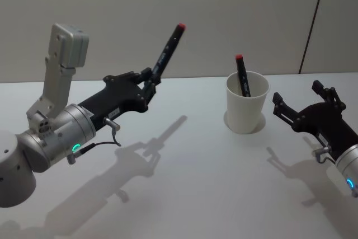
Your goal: Place the pen into the pen holder.
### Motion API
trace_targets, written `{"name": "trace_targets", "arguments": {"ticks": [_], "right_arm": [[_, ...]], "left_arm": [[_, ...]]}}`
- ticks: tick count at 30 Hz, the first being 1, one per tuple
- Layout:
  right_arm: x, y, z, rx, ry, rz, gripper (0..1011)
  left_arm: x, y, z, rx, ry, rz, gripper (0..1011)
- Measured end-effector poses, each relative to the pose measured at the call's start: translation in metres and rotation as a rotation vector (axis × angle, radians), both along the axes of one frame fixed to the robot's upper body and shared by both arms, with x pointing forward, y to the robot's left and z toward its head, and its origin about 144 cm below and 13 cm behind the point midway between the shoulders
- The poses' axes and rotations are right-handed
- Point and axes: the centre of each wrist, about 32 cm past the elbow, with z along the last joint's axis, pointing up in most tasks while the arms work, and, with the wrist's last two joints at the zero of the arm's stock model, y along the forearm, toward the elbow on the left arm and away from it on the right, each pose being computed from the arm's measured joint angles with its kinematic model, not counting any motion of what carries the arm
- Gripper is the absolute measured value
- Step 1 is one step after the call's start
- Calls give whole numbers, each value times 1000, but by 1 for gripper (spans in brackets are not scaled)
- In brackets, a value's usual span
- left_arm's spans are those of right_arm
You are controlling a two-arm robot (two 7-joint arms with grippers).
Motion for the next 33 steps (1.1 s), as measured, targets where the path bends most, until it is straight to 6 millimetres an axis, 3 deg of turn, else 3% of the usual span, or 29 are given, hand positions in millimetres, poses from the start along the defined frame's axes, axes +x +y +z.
{"name": "trace_targets", "arguments": {"ticks": [33], "right_arm": [[0,0,0,0,0,0,1002]], "left_arm": [[2,-18,-16,-130,-127,-489,173]]}}
